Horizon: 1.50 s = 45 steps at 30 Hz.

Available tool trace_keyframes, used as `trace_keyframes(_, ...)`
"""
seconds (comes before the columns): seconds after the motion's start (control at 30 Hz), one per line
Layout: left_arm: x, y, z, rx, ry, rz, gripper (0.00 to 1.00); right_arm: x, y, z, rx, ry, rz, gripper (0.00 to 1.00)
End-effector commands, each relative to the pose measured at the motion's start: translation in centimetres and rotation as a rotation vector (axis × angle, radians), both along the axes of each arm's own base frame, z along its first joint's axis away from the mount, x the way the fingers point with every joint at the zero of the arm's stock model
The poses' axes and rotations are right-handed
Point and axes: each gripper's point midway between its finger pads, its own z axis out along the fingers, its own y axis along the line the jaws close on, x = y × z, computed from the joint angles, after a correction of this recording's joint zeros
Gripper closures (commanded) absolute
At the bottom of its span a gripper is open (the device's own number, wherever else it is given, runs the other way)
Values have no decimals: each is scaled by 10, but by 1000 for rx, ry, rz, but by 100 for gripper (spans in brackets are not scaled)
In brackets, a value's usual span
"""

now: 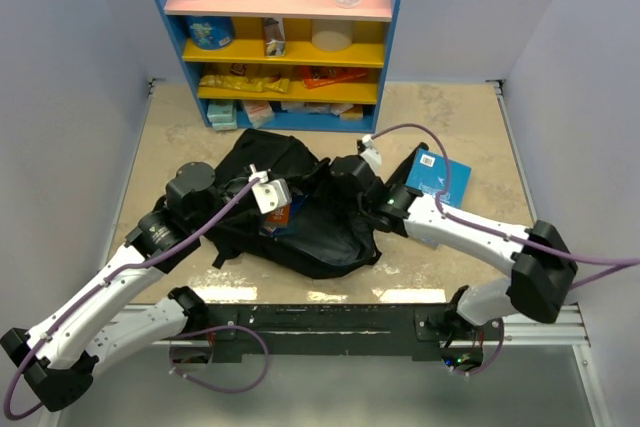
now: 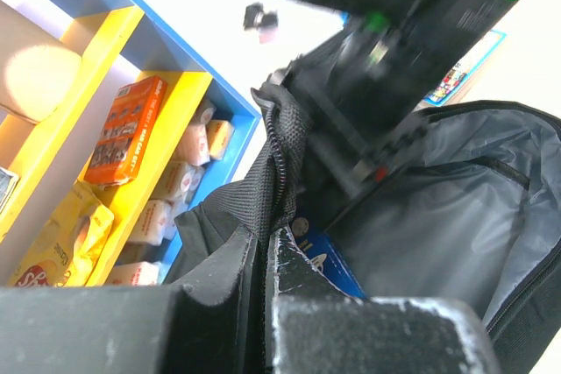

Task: Pack the student bag
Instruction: Place the book in the student bag, then pick up the book from the center of the board.

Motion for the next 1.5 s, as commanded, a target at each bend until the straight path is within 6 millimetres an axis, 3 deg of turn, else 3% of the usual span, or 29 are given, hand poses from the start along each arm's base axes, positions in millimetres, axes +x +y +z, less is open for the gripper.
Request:
trace_keyframes(0.0,-11,0,87,-166,-233,-46,100,-12,-51,3,-130,-38,-20,54)
trace_keyframes(0.03,-11,0,87,-166,-233,-46,100,-18,-67,-2,-171,-20,-35,45)
trace_keyframes(0.07,-11,0,85,-164,-231,-46,100,-18,-85,14,-153,-52,-64,42)
trace_keyframes(0.13,-11,0,83,-164,-228,-46,100,-23,-121,3,-199,-27,-120,32)
trace_keyframes(0.2,-10,-1,81,-163,-225,-47,100,-18,-171,7,-196,-33,-231,22)
trace_keyframes(0.23,-10,-2,80,-163,-224,-49,100,-21,-188,1,-203,-5,-246,17)
trace_keyframes(0.27,-10,-2,80,-164,-226,-50,100,-13,-220,-3,-233,10,-322,13)
trace_keyframes(0.33,-10,-3,80,-163,-224,-52,100,-16,-246,-18,-274,78,-357,1)
trace_keyframes(0.37,-9,-3,80,-164,-226,-52,100,-11,-266,-23,-302,98,-395,1)
trace_keyframes(0.5,-9,-4,79,-165,-224,-55,100,-5,-309,-55,-331,215,-470,1)
trace_keyframes(0.67,-9,-2,77,-155,-218,-46,100,-2,-364,-64,-314,227,-586,1)
trace_keyframes(0.7,-10,-2,77,-155,-217,-47,100,-3,-362,-70,-274,235,-565,1)
trace_keyframes(0.77,-10,-2,75,-157,-211,-47,100,-1,-380,-73,-254,221,-616,1)
trace_keyframes(0.87,-11,-2,71,-156,-206,-52,100,-3,-385,-96,-205,272,-612,1)
trace_keyframes(1.0,-10,-1,69,-152,-204,-46,100,-2,-374,-121,-126,308,-575,1)
trace_keyframes(1.13,-10,-2,70,-154,-202,-49,100,8,-366,-125,-58,273,-555,1)
trace_keyframes(1.33,-9,-3,67,-152,-195,-49,100,8,-364,-135,-37,278,-566,1)
trace_keyframes(1.47,-8,-4,69,-157,-197,-47,100,-1,-357,-155,-9,336,-559,2)
